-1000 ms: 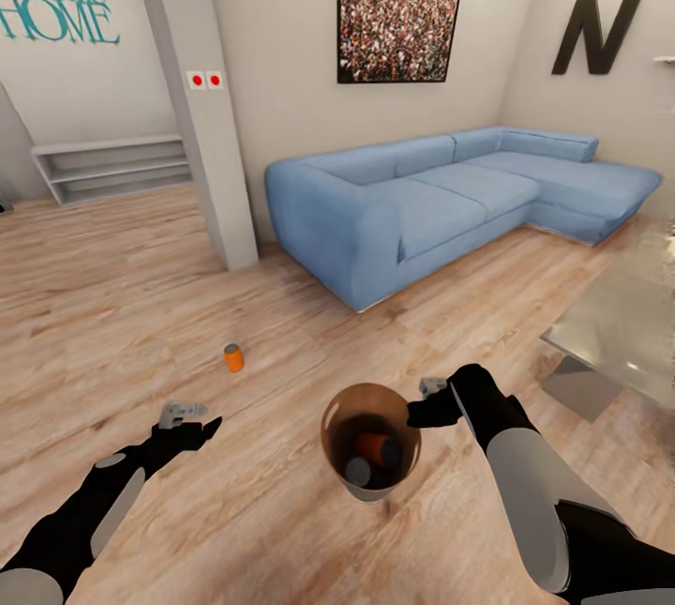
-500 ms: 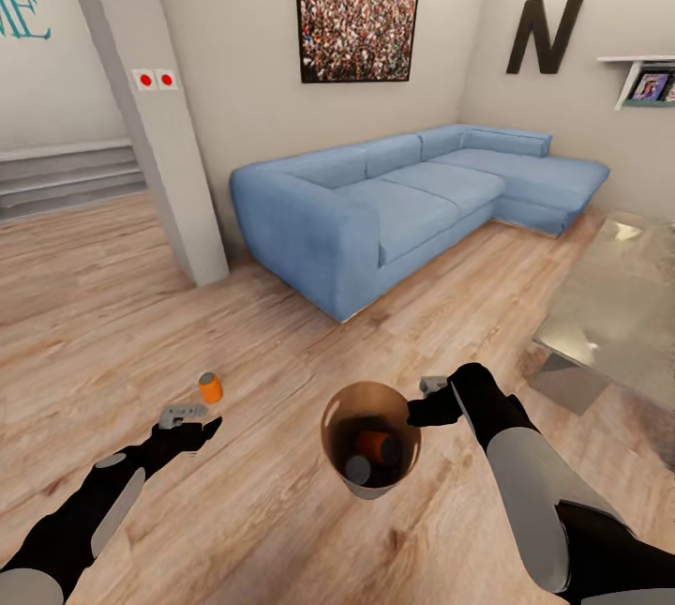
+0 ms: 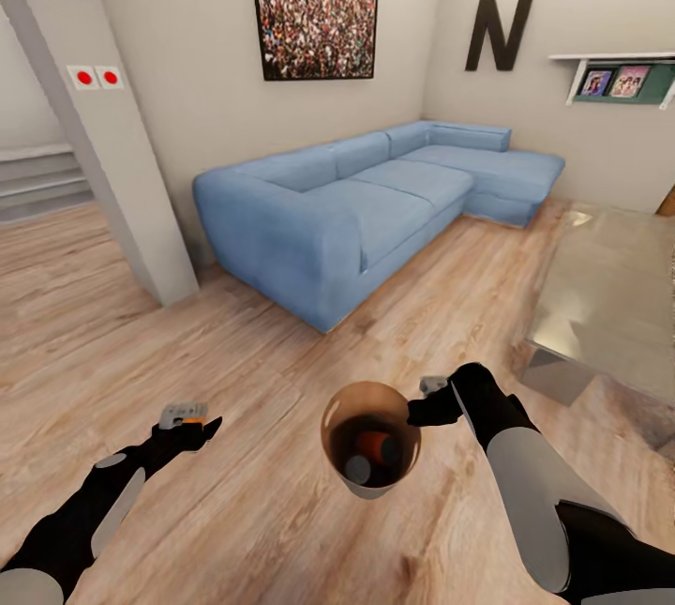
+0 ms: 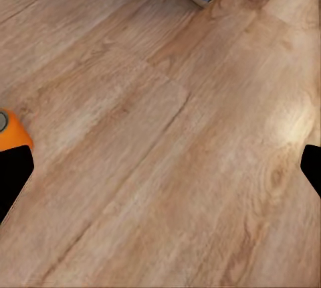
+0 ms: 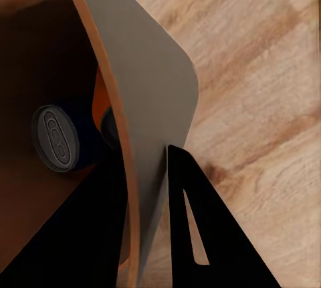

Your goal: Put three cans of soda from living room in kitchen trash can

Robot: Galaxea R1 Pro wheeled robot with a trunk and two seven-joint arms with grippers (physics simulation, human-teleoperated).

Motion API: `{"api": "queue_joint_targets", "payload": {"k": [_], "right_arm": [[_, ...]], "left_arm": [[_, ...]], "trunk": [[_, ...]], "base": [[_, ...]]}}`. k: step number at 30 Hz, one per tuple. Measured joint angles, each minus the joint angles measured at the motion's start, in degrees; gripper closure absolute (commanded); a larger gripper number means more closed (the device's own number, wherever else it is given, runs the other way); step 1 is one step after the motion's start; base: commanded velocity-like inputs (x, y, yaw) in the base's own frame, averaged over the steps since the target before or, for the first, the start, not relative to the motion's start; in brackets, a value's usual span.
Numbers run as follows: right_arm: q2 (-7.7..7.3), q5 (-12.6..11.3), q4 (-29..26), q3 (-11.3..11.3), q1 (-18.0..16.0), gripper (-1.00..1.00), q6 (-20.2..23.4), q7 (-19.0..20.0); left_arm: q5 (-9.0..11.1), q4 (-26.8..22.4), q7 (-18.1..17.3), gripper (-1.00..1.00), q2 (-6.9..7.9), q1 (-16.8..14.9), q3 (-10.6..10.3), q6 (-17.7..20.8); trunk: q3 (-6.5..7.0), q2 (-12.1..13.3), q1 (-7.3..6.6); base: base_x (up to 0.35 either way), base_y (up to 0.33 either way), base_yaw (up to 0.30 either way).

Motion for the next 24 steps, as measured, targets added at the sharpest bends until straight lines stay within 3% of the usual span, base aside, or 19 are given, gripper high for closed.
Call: {"api": "queue_joint_targets", "payload": {"k": [11,24], "right_arm": [[-0.05,-0.13,-0.04,-2.31,-0.01,1.00,0.04,0.09],[-0.07,-0.19,-0.05,-2.70,0.00,1.00,0.08,0.09]], "left_arm": [[-0.03,-0.01,0.01,-1.00,0.00,0.00,-0.03,0.00],[-0.07,0.02,-0.01,-1.00,0.00,0.00,-0.06,-0.37]], "trunk": [[-0.23,0.00,0.00],[-0.39,0.00,0.00]], "base": [[0.173,0.285,-0.242],[0.063,0.309,-0.150]]}}
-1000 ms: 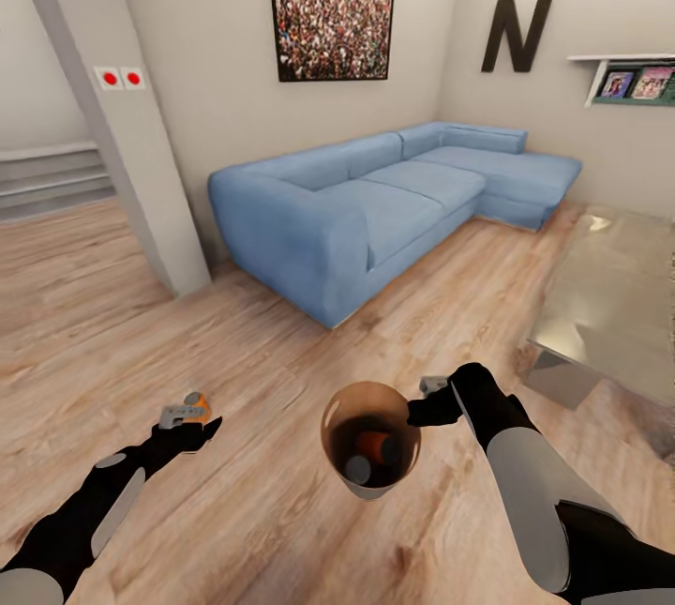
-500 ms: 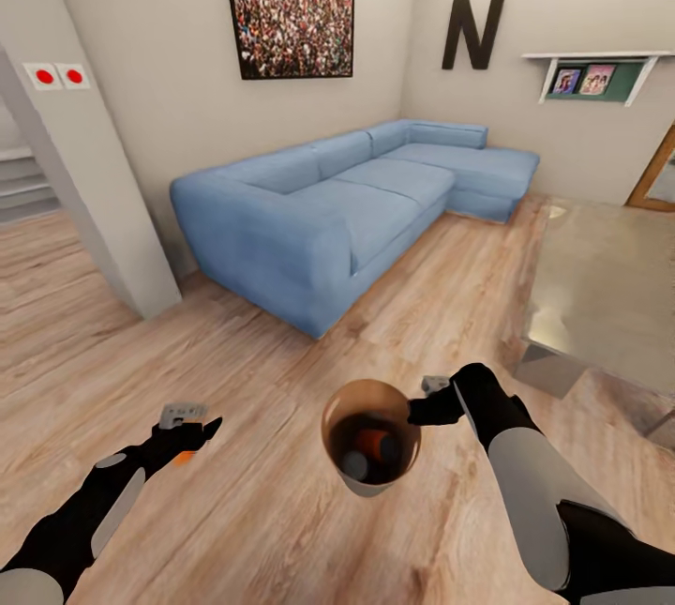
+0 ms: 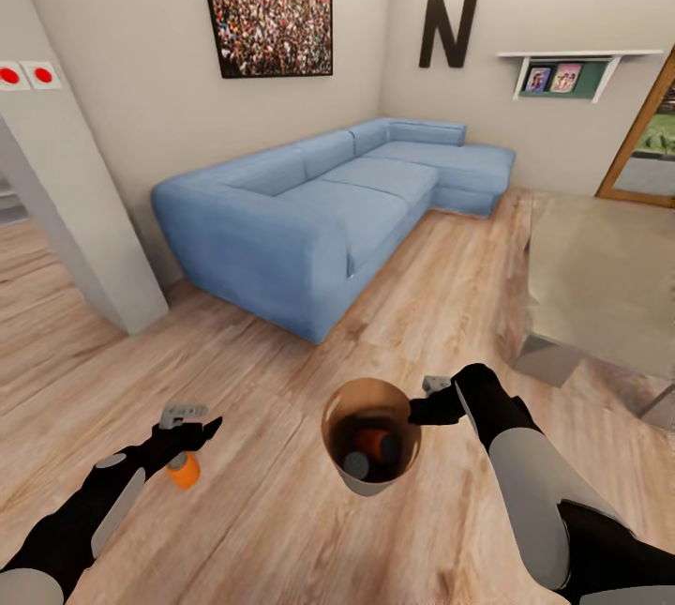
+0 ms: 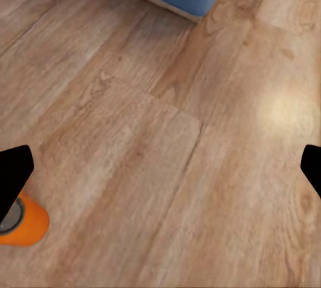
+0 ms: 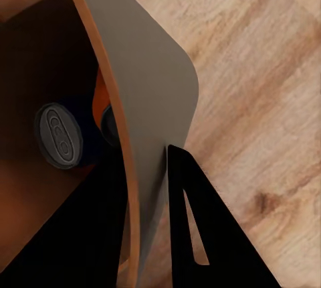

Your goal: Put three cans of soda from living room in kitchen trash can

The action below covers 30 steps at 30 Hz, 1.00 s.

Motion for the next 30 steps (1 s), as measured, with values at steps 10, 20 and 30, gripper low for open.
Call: {"api": "queue_joint_targets", "payload": {"k": [10,20,30], "right_arm": [[0.00,0.20,0.00,-0.08,0.00,1.00,-0.05,0.00],[0.00,0.18,0.00,-0.08,0.00,1.00,-0.05,0.00],[0.00,0.13,0.00,-0.19,0.00,1.00,-0.02,-0.08]], "left_arm": [[-0.06,0.00,-0.06,-1.00,0.00,0.00,0.00,-0.84],[-0.06,0.00,-0.06,-1.00,0.00,0.00,0.02,-0.89],[-0.06,-0.07,-0.06,-1.00,0.00,0.00,0.00,-1.03]], "trunk": [[-0.03,0.00,0.00],[-0.03,0.00,0.00],[-0.03,0.00,0.00]], "base": [[0.002,0.316,-0.232],[0.000,0.316,-0.241],[0.040,0.316,-0.242]]}}
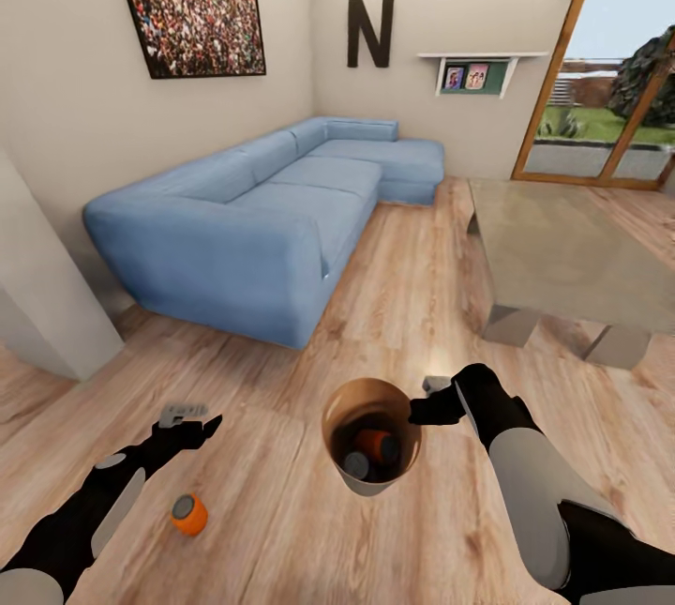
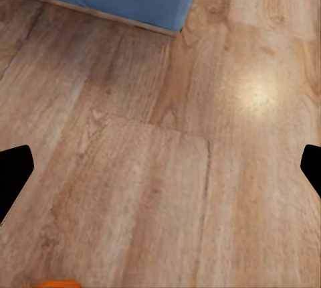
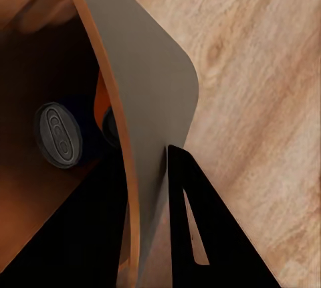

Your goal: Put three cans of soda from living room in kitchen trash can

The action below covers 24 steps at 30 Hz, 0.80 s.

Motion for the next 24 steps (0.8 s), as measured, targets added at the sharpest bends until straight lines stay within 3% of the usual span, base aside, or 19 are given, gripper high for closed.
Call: {"api": "queue_joint_targets", "payload": {"k": [12,20,24], "right_arm": [[0.00,-0.07,0.00,-0.05,0.00,1.00,0.02,0.01],[-0.01,0.54,0.00,-0.02,0.00,1.00,-0.19,-0.17],[0.00,-0.25,-0.87,-0.12,0.00,1.00,0.09,-0.18]], "left_arm": [[0.00,0.00,0.00,-1.00,0.00,0.00,-0.02,-0.01],[0.11,0.51,0.52,-1.00,0.04,-0.05,-0.03,0.36],[0.08,1.23,4.02,-1.00,0.08,-0.11,-0.12,0.92]], "trunk": [[-0.08,0.00,0.00],[-0.34,0.00,0.00],[-0.37,0.00,0.00]], "base": [[0.084,0.307,-0.241],[0.039,0.076,-0.179],[0.004,0.008,-0.035]]}}
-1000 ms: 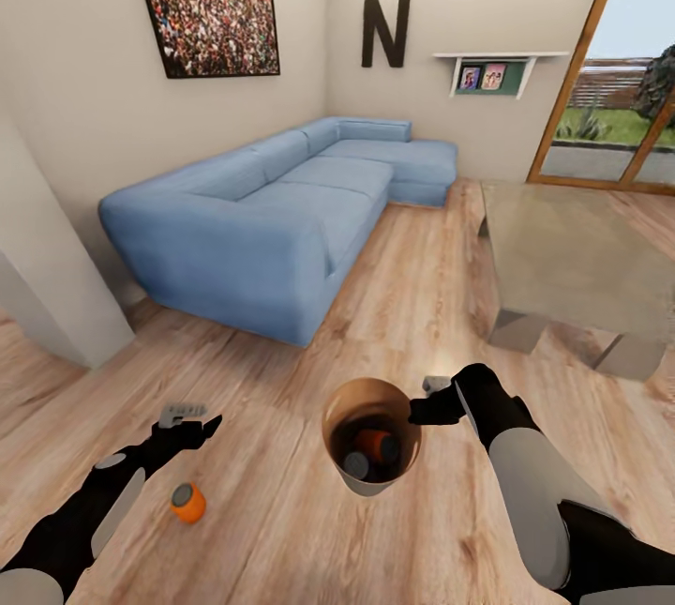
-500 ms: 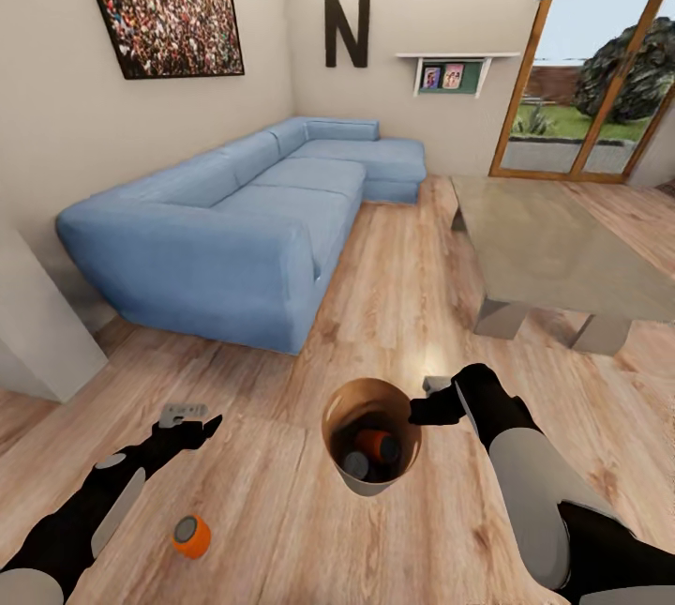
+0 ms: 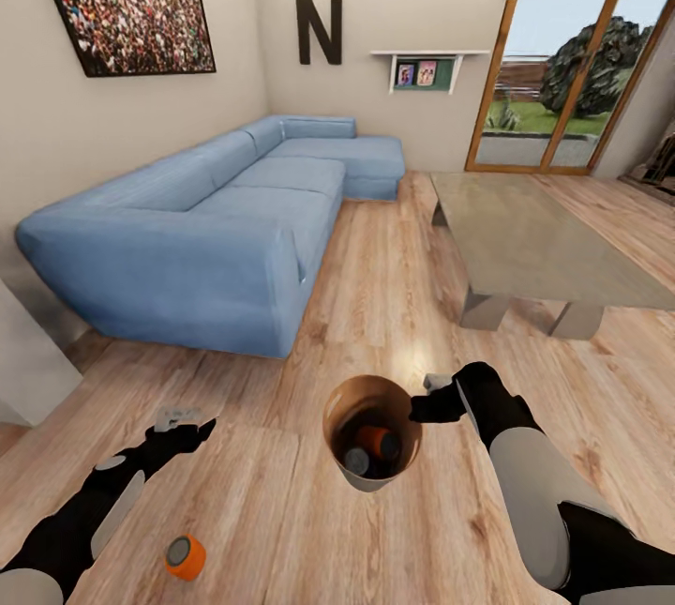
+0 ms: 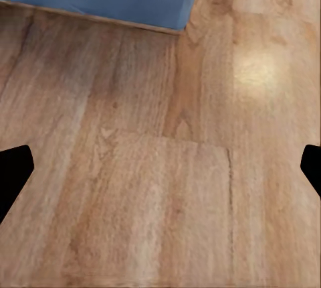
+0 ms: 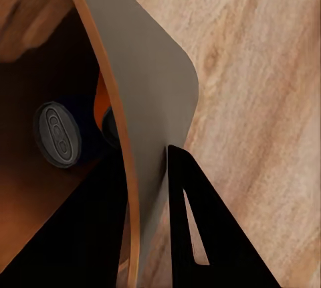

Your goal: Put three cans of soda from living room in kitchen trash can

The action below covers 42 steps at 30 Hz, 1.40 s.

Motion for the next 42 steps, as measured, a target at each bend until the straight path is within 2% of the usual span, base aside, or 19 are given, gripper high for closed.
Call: {"api": "queue_joint_targets", "payload": {"k": [2,4,6,9,14,18,23,27,29,30,31,32,35,38,42], "right_arm": [[-0.01,-0.03,-0.58,-0.03,-0.02,1.00,-0.12,-0.06],[0.00,0.27,-0.90,0.02,0.00,1.00,-0.07,-0.07],[0.03,0.43,-1.03,0.03,0.00,1.00,-0.10,-0.07],[0.07,0.09,-1.07,0.02,0.00,1.00,0.04,0.00],[0.07,0.88,-1.09,0.06,0.00,1.00,-0.20,-0.07],[0.09,-0.06,-1.12,0.01,0.00,1.00,0.11,0.02],[0.08,0.53,-1.09,0.04,0.01,1.00,-0.07,-0.02],[0.10,0.05,-1.07,0.02,0.00,1.00,0.06,0.01],[0.15,-0.20,-1.07,0.01,0.00,1.00,0.11,0.02],[0.16,-0.27,-1.07,0.02,0.00,1.00,0.13,0.03],[0.17,-0.15,-1.06,0.02,0.00,1.00,0.14,0.03],[0.17,0.06,-1.06,0.05,0.00,1.00,0.06,0.00],[0.15,0.44,-1.06,0.04,0.00,1.00,-0.07,-0.02],[0.10,0.12,-1.06,0.03,0.01,1.00,0.08,0.01],[0.04,0.39,-1.07,-0.02,0.00,1.00,-0.01,-0.07]], "left_arm": [[-0.05,2.34,2.48,-1.00,0.01,-0.03,-0.09,0.75],[-0.05,8.60,6.36,-1.00,-0.01,-0.06,-0.24,3.28],[0.06,12.52,9.00,-1.00,-0.04,-0.12,-0.39,4.11],[0.15,15.49,11.19,-1.00,-0.10,-0.21,-0.55,4.03],[0.25,16.35,11.76,-1.00,-0.16,-0.23,-1.15,3.48],[0.22,16.53,11.74,-1.00,-0.63,-0.24,-1.86,3.24],[0.20,16.70,11.71,-1.00,-1.28,-0.24,-4.42,3.11],[0.22,16.59,11.58,-1.00,-1.50,-0.21,-5.16,2.34],[0.24,16.53,11.44,-1.00,-2.26,-0.21,-5.67,1.10],[-0.17,16.65,11.44,-1.00,-3.92,-0.19,-7.60,0.20],[-0.62,16.75,11.48,-1.00,-4.77,-0.19,-8.70,-0.41],[-1.55,16.93,11.59,-1.00,-5.98,-0.17,-11.23,-2.46],[-2.92,17.15,11.77,-1.00,-7.50,-0.16,-14.74,-6.96],[-3.61,17.43,11.87,-1.00,-8.23,-0.16,-16.41,-9.34],[-3.71,19.28,11.76,-1.00,-8.51,-0.16,-17.01,-10.04]], "trunk": [[0.00,0.00,0.00],[-0.02,0.00,0.00],[-0.02,0.00,0.00],[-0.01,0.00,0.00],[-0.01,0.00,0.00],[-0.01,0.00,0.00],[-0.02,0.00,0.00],[-0.01,0.00,0.00],[-0.01,0.00,0.00],[-0.01,0.00,0.00],[-0.01,0.00,0.00],[-0.01,0.00,0.00],[-0.01,0.00,0.00],[-0.01,0.00,0.00],[-0.01,0.00,0.00]], "base": [[0.001,0.003,-0.012],[0.001,0.001,-0.005],[0.000,0.001,-0.002],[0.000,0.007,-0.001],[0.028,0.191,0.000],[0.122,0.283,0.000],[0.175,0.291,0.000],[0.209,0.231,0.000],[0.096,0.078,0.000],[0.052,0.042,0.000],[0.033,0.027,0.000],[0.027,0.022,0.000],[0.017,0.012,0.000],[0.071,0.004,0.000],[0.239,0.001,0.000]]}}
